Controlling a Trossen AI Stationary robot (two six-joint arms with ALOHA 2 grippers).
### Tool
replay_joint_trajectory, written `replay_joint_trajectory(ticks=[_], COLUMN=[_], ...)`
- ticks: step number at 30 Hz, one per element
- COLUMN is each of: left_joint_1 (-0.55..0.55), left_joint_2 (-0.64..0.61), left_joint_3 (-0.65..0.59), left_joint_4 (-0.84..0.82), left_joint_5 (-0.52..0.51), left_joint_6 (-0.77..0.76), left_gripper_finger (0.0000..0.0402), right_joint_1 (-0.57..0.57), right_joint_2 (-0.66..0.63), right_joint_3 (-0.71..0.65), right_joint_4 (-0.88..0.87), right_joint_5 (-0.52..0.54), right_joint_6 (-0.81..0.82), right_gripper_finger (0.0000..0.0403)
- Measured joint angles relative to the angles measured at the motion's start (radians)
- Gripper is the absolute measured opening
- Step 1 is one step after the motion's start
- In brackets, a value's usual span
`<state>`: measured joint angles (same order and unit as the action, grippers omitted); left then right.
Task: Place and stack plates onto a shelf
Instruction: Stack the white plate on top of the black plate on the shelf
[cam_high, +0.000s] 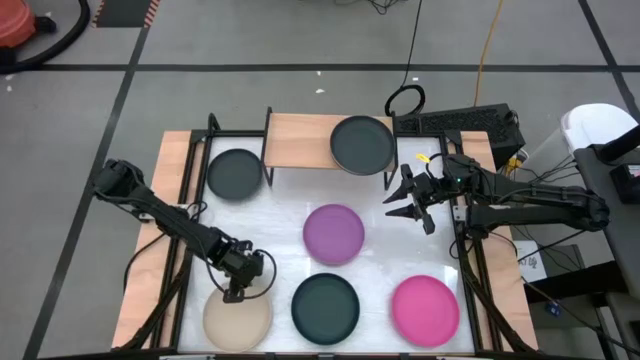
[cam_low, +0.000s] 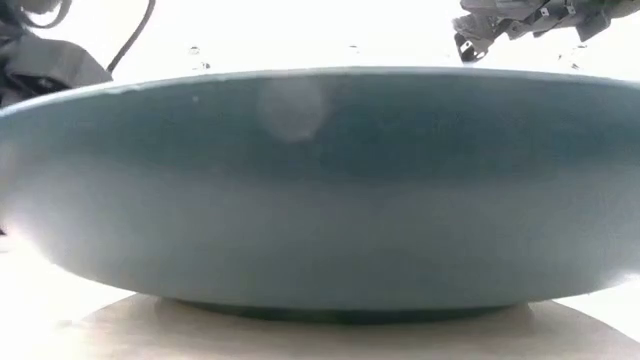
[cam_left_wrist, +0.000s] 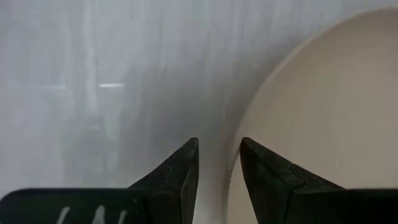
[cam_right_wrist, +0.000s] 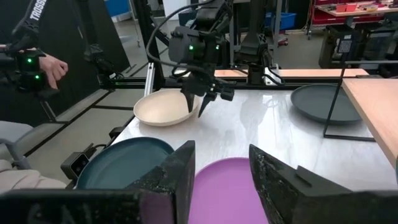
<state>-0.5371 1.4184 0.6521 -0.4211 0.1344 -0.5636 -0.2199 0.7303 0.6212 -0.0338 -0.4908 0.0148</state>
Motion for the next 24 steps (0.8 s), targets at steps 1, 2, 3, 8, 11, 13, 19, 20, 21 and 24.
replay_joint_trajectory(ticks=[1,2,3,8,11,13,19,20,21,24], left_joint_1=[0.003,0.004,0.005,0.040,0.082,0.116,0.228,0.248,0.271,0.353], left_joint_2=[0.011,0.017,0.021,0.021,-0.001,-0.020,-0.124,-0.145,-0.165,-0.215], left_joint_3=[0.000,0.000,0.000,0.004,0.016,0.037,0.173,0.200,0.228,0.310], left_joint_4=[0.004,0.003,0.003,0.003,-0.001,-0.022,-0.138,-0.148,-0.154,-0.175], left_joint_5=[0.006,0.006,0.006,0.021,0.054,0.045,-0.049,-0.082,-0.121,-0.281], left_joint_6=[0.001,0.003,0.006,0.033,0.038,0.043,0.167,0.196,0.221,0.239], left_gripper_finger=[0.0122,0.0120,0.0114,0.0038,0.0012,0.0010,0.0009,0.0009,0.0009,0.0009], right_joint_1=[0.000,0.000,0.000,0.000,0.000,0.000,0.000,0.000,0.000,0.000], right_joint_2=[0.000,0.000,0.000,0.000,0.000,0.000,0.000,0.000,0.000,0.000], right_joint_3=[0.000,0.000,0.000,0.000,0.000,0.000,0.000,0.000,0.000,-0.001], right_joint_4=[0.000,0.000,0.000,0.000,0.000,-0.002,-0.078,-0.097,-0.115,-0.155], right_joint_5=[0.000,0.000,0.000,0.000,0.000,0.000,0.000,0.000,0.000,0.001], right_joint_6=[0.000,0.000,-0.001,-0.004,-0.004,-0.004,-0.028,-0.032,-0.034,-0.034], right_gripper_finger=[0.0132,0.0132,0.0132,0.0132,0.0132,0.0132,0.0132,0.0132,0.0132,0.0132])
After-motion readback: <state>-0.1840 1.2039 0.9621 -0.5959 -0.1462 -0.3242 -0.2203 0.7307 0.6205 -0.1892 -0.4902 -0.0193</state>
